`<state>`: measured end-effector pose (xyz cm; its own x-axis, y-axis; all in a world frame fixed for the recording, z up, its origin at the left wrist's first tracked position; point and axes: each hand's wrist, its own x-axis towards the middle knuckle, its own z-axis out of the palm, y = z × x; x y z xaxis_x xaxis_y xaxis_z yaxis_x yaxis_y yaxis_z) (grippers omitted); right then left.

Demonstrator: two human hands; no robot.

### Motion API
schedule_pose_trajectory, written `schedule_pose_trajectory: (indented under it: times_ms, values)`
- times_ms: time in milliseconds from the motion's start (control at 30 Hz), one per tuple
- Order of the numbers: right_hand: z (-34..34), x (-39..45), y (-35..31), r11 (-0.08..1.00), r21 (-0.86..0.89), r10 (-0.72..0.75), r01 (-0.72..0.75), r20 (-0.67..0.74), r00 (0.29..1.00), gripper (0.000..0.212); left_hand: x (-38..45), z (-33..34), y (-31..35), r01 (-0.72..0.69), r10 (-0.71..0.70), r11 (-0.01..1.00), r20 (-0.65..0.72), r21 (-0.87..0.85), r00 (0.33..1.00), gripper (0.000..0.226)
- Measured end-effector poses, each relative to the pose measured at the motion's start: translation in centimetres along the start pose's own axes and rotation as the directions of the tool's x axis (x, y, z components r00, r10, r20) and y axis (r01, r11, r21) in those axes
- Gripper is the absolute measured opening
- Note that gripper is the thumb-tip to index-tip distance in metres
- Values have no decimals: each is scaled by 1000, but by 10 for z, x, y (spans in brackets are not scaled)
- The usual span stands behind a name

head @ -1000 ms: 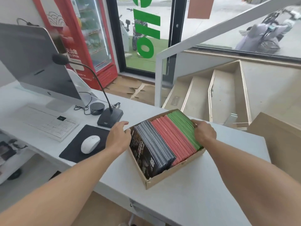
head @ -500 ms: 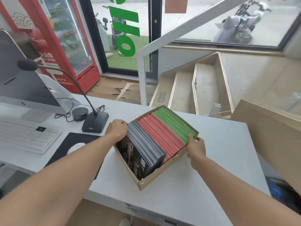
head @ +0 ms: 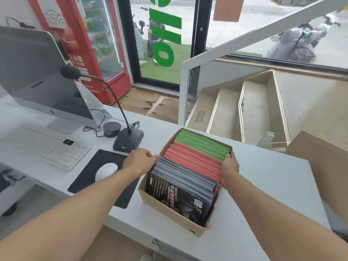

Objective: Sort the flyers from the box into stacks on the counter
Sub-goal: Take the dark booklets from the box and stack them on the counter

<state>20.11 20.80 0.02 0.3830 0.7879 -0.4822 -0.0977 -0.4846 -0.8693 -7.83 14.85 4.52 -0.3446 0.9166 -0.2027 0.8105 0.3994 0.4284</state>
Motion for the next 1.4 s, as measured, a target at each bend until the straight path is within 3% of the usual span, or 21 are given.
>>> schedule_pose_trajectory:
  times_ms: [67, 233, 367, 567, 700, 767, 867, 1000, 1200, 1400]
  values:
    - [11, 1, 0, 1000, -15, -7, 8, 22, 1000, 43, 8, -6, -5, -11, 11, 1000, -2, -22, 1000, 44]
    - [37, -2, 7, 999, -23, -27, 28, 47, 999, 41, 32, -8, -11, 7, -9, 966, -6, -259, 1000, 25]
    - [50, -14, 5, 1000, -15, -27, 27, -14, 1000, 43, 47, -7, -12, -26, 8, 982, -91, -190, 996, 18]
    - [60, -11, 2, 994, -81, -75, 71, -37, 997, 43, 63, -8, -17, -72, 55, 985, -109, -158, 993, 22]
    - [59, -11, 3, 979, -167, -128, 117, -55, 990, 47, 70, -10, -14, -198, 186, 942, -70, -272, 980, 56]
    - [56, -15, 4, 930, -293, -247, 221, -55, 967, 57, 68, -3, -10, -347, 364, 914, 49, -210, 930, 75]
    - [51, -22, 5, 751, -513, -466, 416, 34, 884, 61, 64, 10, -12, -513, 513, 856, 200, -55, 835, 78]
    - [50, -19, 11, 621, -653, -444, 432, 160, 881, 58, 71, 15, -13, -562, 546, 827, 220, 14, 808, 72]
    - [49, -25, -7, 557, -724, -387, 407, 207, 898, 55, 75, 17, -11, -610, 589, 784, 174, 111, 789, 68]
    - [59, -131, 3, 345, -636, -488, 691, 508, 710, 39, 74, 17, -9, -613, 606, 778, 96, 135, 790, 64]
